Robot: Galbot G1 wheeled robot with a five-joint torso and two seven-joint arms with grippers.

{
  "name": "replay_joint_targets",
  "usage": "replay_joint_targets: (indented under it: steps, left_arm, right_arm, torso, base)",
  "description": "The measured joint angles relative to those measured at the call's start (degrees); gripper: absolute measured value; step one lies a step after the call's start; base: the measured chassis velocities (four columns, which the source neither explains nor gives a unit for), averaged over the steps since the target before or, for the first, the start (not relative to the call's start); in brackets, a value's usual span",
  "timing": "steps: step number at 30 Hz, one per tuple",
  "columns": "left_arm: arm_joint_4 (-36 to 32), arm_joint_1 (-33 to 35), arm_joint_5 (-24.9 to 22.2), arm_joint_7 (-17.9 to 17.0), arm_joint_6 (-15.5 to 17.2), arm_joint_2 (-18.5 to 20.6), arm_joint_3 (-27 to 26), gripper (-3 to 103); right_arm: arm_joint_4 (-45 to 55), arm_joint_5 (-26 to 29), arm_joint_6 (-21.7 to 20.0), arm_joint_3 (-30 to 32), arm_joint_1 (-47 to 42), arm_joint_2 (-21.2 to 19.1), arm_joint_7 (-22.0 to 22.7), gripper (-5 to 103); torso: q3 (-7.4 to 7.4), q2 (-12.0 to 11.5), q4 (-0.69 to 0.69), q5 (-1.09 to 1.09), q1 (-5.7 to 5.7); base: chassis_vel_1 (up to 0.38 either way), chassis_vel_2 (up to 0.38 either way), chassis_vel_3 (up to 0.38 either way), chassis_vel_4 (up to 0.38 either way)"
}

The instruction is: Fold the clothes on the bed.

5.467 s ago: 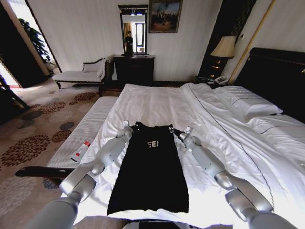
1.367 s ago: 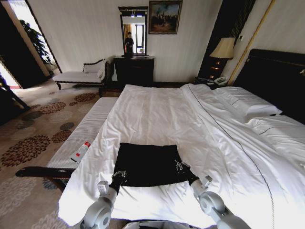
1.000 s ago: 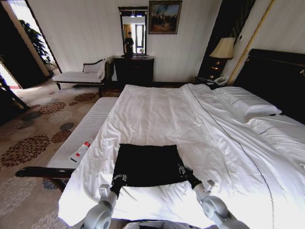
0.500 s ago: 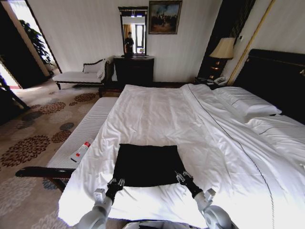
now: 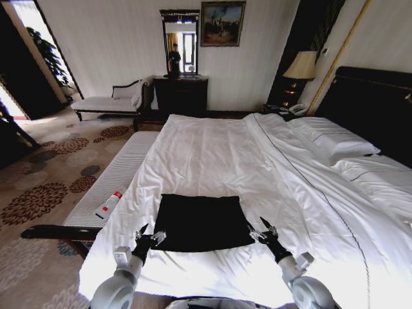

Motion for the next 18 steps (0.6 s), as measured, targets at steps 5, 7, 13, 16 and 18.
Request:
replay_joint_targets:
  steps: [5,7,13,16,18]
  left_arm:
    - [5.32,-5.57,-3.4,0.25,0.15,1.86,0.48,100]
    - [7.12,-7.36,-4.18,0.37,0.15,2.24,1.18,100]
    - [14.91,-17.46,-8.18,1.09,0.27,1.3,4.94,100]
    - [18.87,-21.83,-9.48,1.46,0.39,0.11,6.08,100]
    - [20.68,-23.58,-9.97,1.68,0.46,-0.35,6.53,100]
  right_arm:
    - [-0.43,2.14,-1.92,0.11,3.36,-1.33,1.7,100]
    - [-0.68,2.44,-2.29,0.07,3.97,-1.46,1.97,100]
    - [-1.4,2.07,-3.55,-0.4,4.75,-0.75,2.89,100]
    - [-1.33,1.64,-3.95,-0.32,4.5,-0.3,3.27,100]
    - [-1.28,1.42,-4.03,-0.22,4.37,-0.18,3.36,100]
  torso:
    - [0.0,0.0,0.01,0.0,0.0]
    - [0.0,0.0,0.01,0.0,0.0]
    - [0.0,0.0,-0.01,0.01,0.0]
    - [0.0,0.0,-0.01,0.01,0.0]
    - [0.0,0.0,-0.01,0.0,0.0]
  base:
    - [0.0,0.0,0.0,0.0]
    - [0.0,0.0,0.0,0.0]
    - [0.0,0.0,0.0,0.0]
    - [0.0,0.0,0.0,0.0]
    - [0.0,0.0,0.0,0.0]
